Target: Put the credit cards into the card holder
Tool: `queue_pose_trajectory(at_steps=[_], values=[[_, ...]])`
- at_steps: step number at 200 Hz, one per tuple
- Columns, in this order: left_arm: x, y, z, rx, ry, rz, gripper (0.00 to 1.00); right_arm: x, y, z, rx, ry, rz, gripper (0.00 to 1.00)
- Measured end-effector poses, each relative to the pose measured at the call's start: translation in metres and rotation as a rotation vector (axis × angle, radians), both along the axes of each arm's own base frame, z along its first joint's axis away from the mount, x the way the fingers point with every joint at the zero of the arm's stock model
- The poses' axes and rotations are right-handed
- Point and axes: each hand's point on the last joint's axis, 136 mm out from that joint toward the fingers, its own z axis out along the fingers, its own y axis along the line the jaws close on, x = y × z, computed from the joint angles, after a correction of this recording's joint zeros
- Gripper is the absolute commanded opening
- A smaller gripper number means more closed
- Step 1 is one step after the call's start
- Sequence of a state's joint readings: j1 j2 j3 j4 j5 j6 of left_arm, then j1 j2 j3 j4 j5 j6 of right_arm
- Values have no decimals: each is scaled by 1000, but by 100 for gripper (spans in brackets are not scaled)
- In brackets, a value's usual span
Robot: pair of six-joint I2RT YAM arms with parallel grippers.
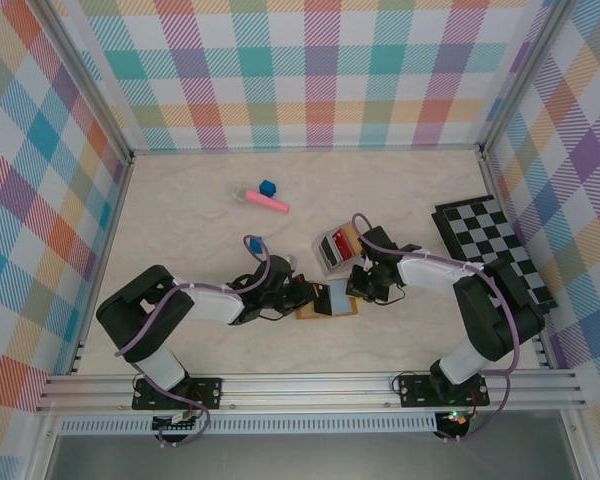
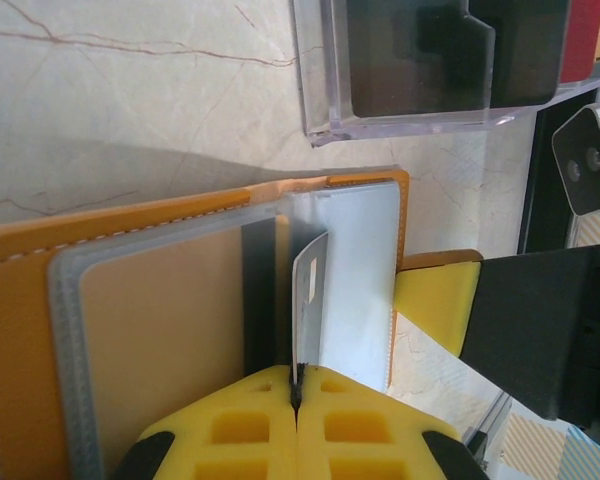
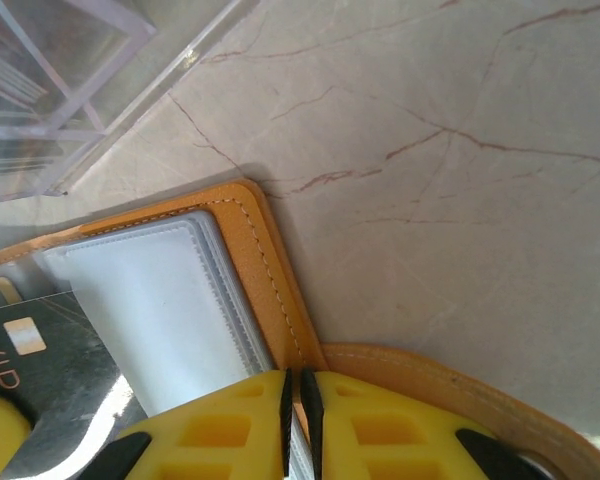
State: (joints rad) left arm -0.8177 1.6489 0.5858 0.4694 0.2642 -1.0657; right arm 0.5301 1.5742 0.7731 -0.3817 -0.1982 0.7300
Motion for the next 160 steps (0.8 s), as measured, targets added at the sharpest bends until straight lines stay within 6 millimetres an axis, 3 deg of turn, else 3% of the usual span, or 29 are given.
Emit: queue_pose_trajectory(at_steps=[66, 160], values=[[5, 6, 3, 20, -35, 51, 0, 0, 0, 0, 3, 4, -14, 16], [5, -10, 0, 2, -33, 29, 2, 0, 1, -1, 9, 5, -23, 17]])
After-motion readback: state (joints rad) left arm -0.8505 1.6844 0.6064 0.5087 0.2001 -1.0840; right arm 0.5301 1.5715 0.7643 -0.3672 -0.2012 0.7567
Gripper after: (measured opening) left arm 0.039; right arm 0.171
